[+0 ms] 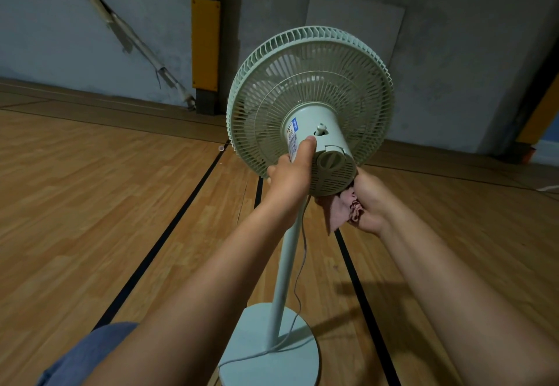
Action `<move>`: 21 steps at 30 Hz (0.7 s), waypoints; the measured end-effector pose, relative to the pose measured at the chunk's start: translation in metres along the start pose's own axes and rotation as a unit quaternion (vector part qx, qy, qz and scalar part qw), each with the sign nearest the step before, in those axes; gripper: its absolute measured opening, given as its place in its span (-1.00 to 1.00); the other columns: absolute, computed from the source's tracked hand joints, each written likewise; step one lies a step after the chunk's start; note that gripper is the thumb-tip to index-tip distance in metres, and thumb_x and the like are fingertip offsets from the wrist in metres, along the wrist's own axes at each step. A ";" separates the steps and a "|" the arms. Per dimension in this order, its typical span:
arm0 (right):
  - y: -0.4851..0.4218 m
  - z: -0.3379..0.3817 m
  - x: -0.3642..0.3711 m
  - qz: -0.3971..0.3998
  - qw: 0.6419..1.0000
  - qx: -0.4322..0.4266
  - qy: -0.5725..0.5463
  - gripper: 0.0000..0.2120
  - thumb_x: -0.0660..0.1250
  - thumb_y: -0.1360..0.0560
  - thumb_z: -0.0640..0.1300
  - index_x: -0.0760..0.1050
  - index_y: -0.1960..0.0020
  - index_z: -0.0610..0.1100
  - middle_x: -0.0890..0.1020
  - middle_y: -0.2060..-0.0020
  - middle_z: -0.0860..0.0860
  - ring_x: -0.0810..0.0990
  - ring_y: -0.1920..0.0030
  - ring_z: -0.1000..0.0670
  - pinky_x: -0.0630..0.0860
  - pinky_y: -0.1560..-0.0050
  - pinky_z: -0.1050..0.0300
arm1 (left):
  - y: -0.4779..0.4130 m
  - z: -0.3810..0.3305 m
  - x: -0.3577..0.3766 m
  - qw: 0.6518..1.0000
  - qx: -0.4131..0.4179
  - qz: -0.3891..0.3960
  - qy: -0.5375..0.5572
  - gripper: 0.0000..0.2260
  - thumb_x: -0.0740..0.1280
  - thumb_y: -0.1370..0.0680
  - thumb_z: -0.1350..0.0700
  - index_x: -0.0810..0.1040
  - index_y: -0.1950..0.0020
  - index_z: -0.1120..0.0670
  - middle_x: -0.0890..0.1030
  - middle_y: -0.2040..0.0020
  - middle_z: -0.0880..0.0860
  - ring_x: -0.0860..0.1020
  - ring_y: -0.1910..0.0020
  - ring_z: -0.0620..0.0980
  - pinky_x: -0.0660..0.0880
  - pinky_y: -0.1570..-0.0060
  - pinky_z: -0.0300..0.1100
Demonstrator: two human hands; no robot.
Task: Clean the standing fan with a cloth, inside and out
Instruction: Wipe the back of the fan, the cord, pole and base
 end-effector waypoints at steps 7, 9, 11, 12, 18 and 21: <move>0.006 -0.030 -0.015 0.010 0.994 0.081 0.076 -0.58 0.10 -0.75 0.06 0.55 0.03 -0.19 0.54 0.38 -0.04 0.44 0.47 0.07 0.42 0.52 0.21 | -0.001 0.000 -0.003 0.999 -0.004 0.047 -0.001 0.05 0.22 -0.25 -0.60 0.51 -0.56 0.04 0.58 -0.47 0.07 0.57 -0.40 0.10 0.48 -0.42 0.13; 0.008 -0.036 -0.029 -0.008 0.993 0.087 0.073 -0.58 0.14 -0.73 0.08 0.61 -0.05 -0.22 0.54 0.36 -0.05 0.46 0.47 0.06 0.42 0.53 0.20 | 0.000 0.006 -0.003 0.999 -0.002 0.050 -0.013 -0.01 0.22 -0.36 -0.61 0.50 -0.59 0.03 0.56 -0.50 0.06 0.54 -0.43 0.07 0.45 -0.41 0.07; 0.014 -0.041 -0.037 -0.007 0.995 0.086 0.060 -0.55 0.17 -0.72 0.08 0.68 -0.11 -0.24 0.59 0.28 -0.09 0.52 0.44 0.04 0.47 0.51 0.20 | 0.002 0.014 -0.004 0.998 0.006 0.059 -0.020 -0.13 0.15 -0.55 -0.56 0.45 -0.63 0.02 0.54 -0.54 0.07 0.51 -0.48 0.09 0.44 -0.37 0.02; 0.019 -0.046 -0.038 0.002 0.994 0.092 0.054 -0.55 0.19 -0.72 0.07 0.72 -0.10 -0.23 0.62 0.25 -0.12 0.56 0.42 0.01 0.51 0.49 0.19 | 0.003 0.020 -0.004 0.997 0.010 0.069 -0.021 -0.20 0.08 -0.63 -0.51 0.44 -0.64 0.03 0.53 -0.55 0.10 0.51 -0.48 0.11 0.46 -0.30 -0.02; 0.052 -0.079 -0.036 0.059 0.987 0.141 0.056 -0.65 0.31 -0.67 -0.05 0.64 -0.28 -0.28 0.70 -0.14 -0.33 0.75 -0.03 -0.23 0.72 0.03 -0.02 | 0.033 0.086 -0.003 0.976 -0.107 0.170 -0.078 -0.49 0.16 -0.74 -0.28 0.60 -0.30 0.13 0.62 -0.03 0.09 0.57 -0.02 0.05 0.55 -0.31 0.06; 0.056 -0.082 -0.028 0.047 0.992 0.111 0.043 -0.68 0.30 -0.69 -0.12 0.56 -0.36 -0.28 0.69 -0.19 -0.31 0.72 -0.19 -0.25 0.68 -0.19 -0.11 | 0.050 0.103 0.004 0.957 -0.131 0.248 -0.081 -0.60 0.36 -0.68 -0.19 0.63 -0.23 0.14 0.67 -0.04 0.08 0.61 -0.05 0.05 0.53 -0.31 0.00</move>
Point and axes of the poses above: each hand's wrist, its own y-axis away from the middle knuckle, its own x-axis out of the palm, z = x × y, the point moved 10 cm from there along -y, towards the middle knuckle
